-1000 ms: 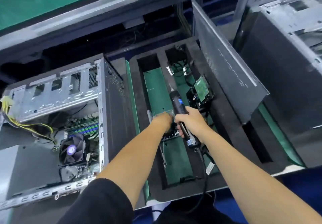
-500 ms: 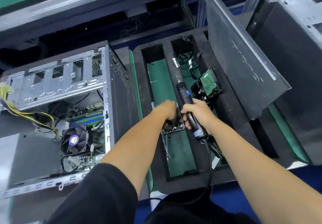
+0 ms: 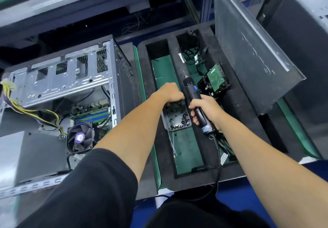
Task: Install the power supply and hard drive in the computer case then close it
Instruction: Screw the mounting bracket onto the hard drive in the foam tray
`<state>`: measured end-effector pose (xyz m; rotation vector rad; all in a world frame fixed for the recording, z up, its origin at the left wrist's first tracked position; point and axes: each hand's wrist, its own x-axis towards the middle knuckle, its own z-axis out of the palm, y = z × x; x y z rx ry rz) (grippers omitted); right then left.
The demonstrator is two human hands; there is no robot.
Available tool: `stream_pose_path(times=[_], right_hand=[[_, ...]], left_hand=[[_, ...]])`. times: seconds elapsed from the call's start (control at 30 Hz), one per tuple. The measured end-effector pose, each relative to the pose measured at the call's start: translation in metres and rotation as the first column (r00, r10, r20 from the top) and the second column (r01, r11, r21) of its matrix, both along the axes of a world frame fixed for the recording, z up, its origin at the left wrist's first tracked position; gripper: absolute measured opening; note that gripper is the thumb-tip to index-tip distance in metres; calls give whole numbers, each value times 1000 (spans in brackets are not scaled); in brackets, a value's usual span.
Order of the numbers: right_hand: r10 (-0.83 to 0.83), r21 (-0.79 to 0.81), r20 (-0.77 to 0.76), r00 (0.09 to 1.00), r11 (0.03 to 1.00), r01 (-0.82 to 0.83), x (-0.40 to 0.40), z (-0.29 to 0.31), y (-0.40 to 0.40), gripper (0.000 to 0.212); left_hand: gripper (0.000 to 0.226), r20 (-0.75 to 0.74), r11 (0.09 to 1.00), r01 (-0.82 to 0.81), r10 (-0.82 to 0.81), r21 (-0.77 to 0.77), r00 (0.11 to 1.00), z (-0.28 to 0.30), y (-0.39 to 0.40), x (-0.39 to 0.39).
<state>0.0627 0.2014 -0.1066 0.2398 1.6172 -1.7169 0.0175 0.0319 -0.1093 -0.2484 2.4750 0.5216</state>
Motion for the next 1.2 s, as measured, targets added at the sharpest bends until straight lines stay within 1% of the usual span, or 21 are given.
stream_pose_path(times=[0.17,0.27,0.37,0.47,0.57,0.63,0.73,0.83,0.9,0.93,1.07,1.13,1.2], right_hand=[[-8,-21,22,1000,1000,8,0,-2,0,14],[-2,-22,17,1000,1000,2,-1,-2,1,14],[9,-18,7,1000,1000,-9,-1,-3,2,14],[9,-20,8,1000,1000,-9,-1,-3,2,13],[12,-22,13,1000,1000,-11,-2,-2,1,14],[10,-21,17,1000,1000,-10,-2,-2,1,15],[3,-28,24,1000,1000,-2,-1,-1,2,15],[11,-29,23,1000,1000,-10,-1,0,2,14],[9,-29,23,1000,1000,-8,-1,1,2,14],[6,-28,22,1000,1000,-5,-1,1,2,14],[9,-25,9,1000,1000,-8,-1,0,2,13],[9,-29,10,1000,1000,-9,-2,-1,2,13],[9,-33,11,1000,999,-9,-2,-2,2,13]], left_hand=[[22,-5,1000,-13,13,9,1000,3,-4,0],[18,1,1000,17,-17,-9,1000,1,-6,-1],[20,55,993,106,-103,-44,993,1,-6,0],[17,88,968,215,-205,-130,975,0,-1,6],[11,88,901,329,-318,-283,944,-1,6,13],[11,105,866,380,-367,-323,924,-6,9,16],[22,132,819,429,-412,-381,902,-8,9,19],[33,148,728,483,-476,-486,867,-12,12,24],[37,181,664,544,-536,-513,825,-17,18,28],[38,190,655,558,-547,-509,815,-20,21,30],[42,208,718,537,-500,-443,840,-25,25,35],[42,214,718,537,-497,-444,841,-26,25,37],[38,212,695,555,-520,-457,827,-27,27,39]])
